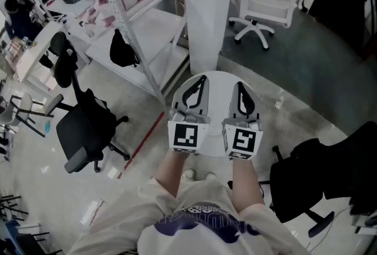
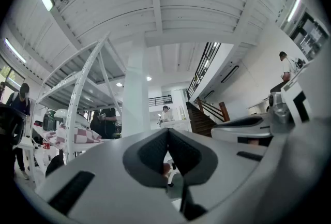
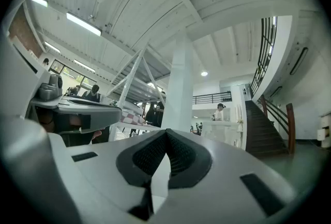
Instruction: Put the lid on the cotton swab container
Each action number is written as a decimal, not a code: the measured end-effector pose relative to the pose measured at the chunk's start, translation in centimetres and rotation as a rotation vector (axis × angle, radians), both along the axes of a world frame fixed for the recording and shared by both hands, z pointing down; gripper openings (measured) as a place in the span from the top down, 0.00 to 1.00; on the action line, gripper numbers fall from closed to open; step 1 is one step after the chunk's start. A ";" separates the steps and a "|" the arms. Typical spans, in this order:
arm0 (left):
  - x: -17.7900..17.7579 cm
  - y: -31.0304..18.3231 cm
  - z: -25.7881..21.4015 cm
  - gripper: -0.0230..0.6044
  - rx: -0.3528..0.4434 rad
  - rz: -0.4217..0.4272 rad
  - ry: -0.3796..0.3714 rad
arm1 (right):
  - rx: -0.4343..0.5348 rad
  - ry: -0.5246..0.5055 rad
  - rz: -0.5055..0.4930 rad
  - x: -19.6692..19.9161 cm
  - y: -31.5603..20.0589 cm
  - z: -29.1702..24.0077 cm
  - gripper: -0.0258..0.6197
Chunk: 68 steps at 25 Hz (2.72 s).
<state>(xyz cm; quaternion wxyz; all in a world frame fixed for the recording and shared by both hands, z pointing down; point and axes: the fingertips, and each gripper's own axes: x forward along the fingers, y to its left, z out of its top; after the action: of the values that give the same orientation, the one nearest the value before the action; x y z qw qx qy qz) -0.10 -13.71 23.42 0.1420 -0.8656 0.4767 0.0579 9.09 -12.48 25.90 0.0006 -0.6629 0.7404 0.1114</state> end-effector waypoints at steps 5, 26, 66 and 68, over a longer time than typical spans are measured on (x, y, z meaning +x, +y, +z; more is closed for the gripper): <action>-0.1 -0.1 0.1 0.97 0.003 0.002 -0.006 | -0.002 0.003 -0.002 -0.3 -0.1 0.1 0.95; -2.2 0.0 4.3 0.56 -0.223 0.240 -0.058 | -0.136 -0.280 -0.165 6.4 2.1 4.1 0.53; 3.2 7.1 38.4 0.38 -0.871 0.640 -0.551 | -0.742 0.057 -0.719 -1.0 1.0 27.2 0.53; 3.3 6.7 39.3 0.38 -0.898 0.633 -0.532 | -0.769 0.078 -0.759 -1.8 1.3 28.3 0.55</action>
<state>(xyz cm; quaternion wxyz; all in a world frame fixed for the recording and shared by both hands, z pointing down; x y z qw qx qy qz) 3.21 -7.02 62.69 -0.1467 -0.9254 0.1222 -0.3275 7.27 -11.18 54.23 -0.2294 -0.2965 0.9146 -0.1513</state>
